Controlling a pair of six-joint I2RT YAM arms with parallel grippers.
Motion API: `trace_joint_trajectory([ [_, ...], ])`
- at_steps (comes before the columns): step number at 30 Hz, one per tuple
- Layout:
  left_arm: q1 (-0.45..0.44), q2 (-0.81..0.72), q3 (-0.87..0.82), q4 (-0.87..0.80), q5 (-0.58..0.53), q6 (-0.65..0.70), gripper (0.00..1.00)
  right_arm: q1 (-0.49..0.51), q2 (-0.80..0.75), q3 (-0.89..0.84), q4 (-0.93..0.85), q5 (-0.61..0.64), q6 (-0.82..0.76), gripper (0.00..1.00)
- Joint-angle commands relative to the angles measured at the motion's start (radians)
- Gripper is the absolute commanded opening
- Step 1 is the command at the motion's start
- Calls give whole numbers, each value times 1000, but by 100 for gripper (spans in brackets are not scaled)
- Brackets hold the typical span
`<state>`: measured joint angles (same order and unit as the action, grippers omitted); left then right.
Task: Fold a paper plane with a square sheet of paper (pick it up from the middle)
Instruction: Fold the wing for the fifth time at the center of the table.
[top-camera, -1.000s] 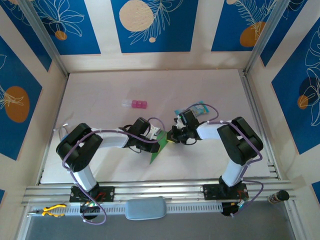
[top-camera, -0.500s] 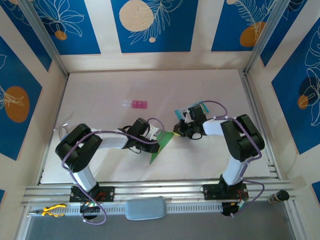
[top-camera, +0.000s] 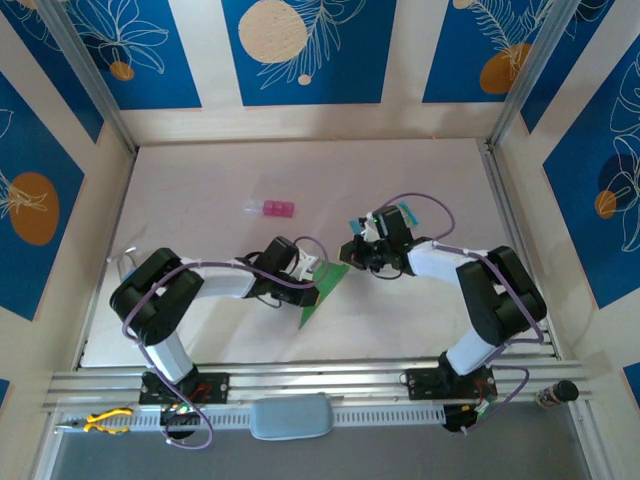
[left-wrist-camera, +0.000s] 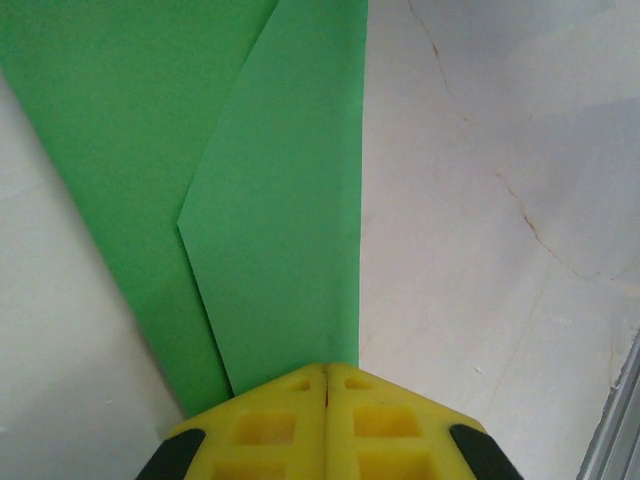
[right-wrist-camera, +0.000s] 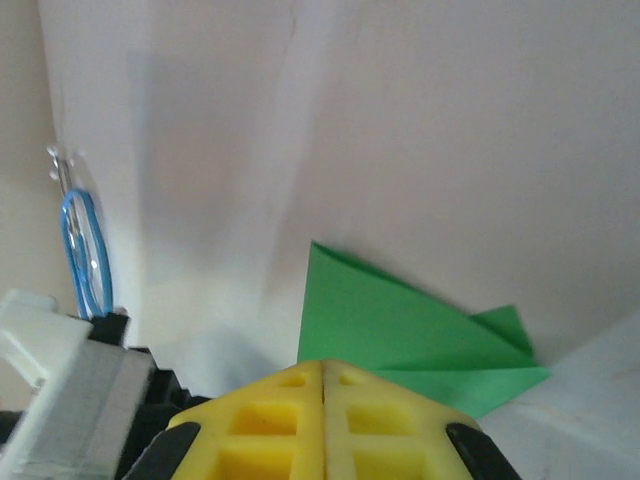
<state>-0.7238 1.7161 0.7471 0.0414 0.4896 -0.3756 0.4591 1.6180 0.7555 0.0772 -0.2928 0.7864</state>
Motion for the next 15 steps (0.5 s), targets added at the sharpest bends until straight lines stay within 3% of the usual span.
trace_joint_trajectory([
  [1, 3, 35, -43, -175, -53, 3, 0, 29, 54, -16, 12, -17, 6, 5],
  [15, 2, -5, -45, -173, -45, 0, 0, 6, 176, -10, -11, 30, 23, 3],
])
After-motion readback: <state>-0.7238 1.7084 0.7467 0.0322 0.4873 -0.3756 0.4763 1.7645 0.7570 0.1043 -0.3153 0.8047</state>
